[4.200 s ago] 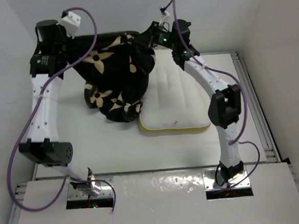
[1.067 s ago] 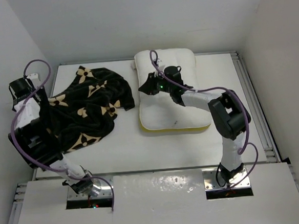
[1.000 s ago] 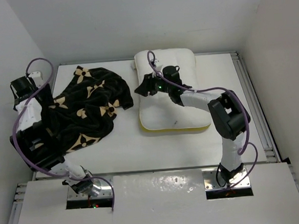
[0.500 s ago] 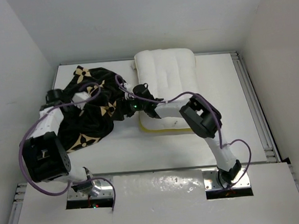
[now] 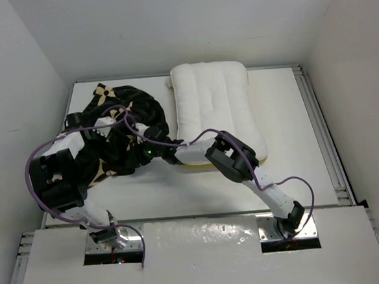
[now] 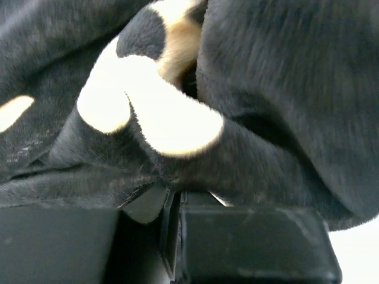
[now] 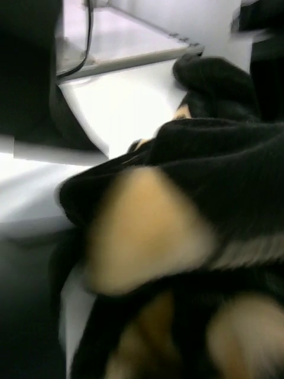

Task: Put the pillow into the pillowcase

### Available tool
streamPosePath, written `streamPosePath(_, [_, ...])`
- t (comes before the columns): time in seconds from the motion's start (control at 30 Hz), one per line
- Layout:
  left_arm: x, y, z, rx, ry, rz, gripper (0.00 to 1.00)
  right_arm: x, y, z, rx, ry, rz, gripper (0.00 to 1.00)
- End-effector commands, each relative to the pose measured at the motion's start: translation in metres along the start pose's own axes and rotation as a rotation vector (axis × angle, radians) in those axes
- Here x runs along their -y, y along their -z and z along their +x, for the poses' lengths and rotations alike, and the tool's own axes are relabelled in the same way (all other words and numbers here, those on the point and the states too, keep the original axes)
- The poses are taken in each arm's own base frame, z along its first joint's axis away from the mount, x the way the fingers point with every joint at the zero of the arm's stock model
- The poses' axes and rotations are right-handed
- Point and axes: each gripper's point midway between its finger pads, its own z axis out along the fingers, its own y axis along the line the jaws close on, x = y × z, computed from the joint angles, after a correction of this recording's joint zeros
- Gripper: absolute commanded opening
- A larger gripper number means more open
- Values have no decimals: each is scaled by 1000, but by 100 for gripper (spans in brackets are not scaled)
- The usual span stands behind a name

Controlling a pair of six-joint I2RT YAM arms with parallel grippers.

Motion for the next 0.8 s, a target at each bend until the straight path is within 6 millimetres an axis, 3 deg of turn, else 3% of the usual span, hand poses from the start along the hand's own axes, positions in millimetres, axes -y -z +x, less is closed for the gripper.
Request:
streamPosePath(0.0, [19,34,-44,155,-33,134,0,-18,-16,-17,86,17,-28,32])
streamPosePath(0.03, [21,45,-59,186,-55,156,0,-21,-17,-25,120,12,-38,21])
streamPosePath(0.07, [40,54,-61,195,-61,245,0,-21,-17,-29,136,-24,-38,10])
streamPosePath(0.1, [46,61,-68,209,-83,276,0,-19,-12,-40,160,-39,-38,0])
streamPosePath(0.13, [48,73,-79,229,-116,292,2,-21,-8,-46,176,-53,-42,0])
streamPosePath(0.17, [69,85,-78,227,-159,380,6,-14,0,-44,187,-75,-34,0])
streamPosePath(0.2, [74,93,-82,242,-185,409,21,-22,22,-74,251,-72,-45,0])
streamPosePath(0.23, [87,111,-85,260,-192,477,32,-8,36,-65,262,-97,-11,0])
streamPosePath(0.27, [90,119,-86,279,-238,499,52,-7,52,-73,290,-115,-5,0])
streamPosePath(0.3, [93,134,-86,289,-235,523,63,-5,88,-90,342,-124,8,0])
streamPosePath(0.33, [95,139,-90,322,-255,539,78,-4,106,-99,365,-129,16,0])
streamPosePath(0.37, [94,145,-92,335,-247,541,96,-16,146,-132,439,-111,6,0])
streamPosePath(0.4, [87,151,-97,358,-227,521,98,-2,163,-117,407,-134,55,0])
streamPosePath(0.47, [80,155,-102,385,-201,507,98,9,201,-126,419,-111,102,0])
streamPosePath(0.5, [73,155,-108,406,-169,491,98,7,227,-121,406,-109,135,0])
streamPosePath(0.53, [67,153,-110,410,-145,472,98,20,248,-125,422,-131,171,0])
streamPosePath(0.57, [56,143,-116,427,-135,428,98,19,269,-117,424,-152,193,0])
streamPosePath(0.63, [42,126,-111,357,-60,352,92,37,301,-117,450,-189,244,0])
streamPosePath(0.67, [46,111,-107,312,-44,336,89,45,310,-100,405,-222,275,0])
streamPosePath(0.7, [25,96,-105,260,-25,216,86,43,324,-102,412,-204,290,0])
streamPosePath(0.77, [20,71,-101,187,-38,128,84,54,340,-90,357,-245,341,0])
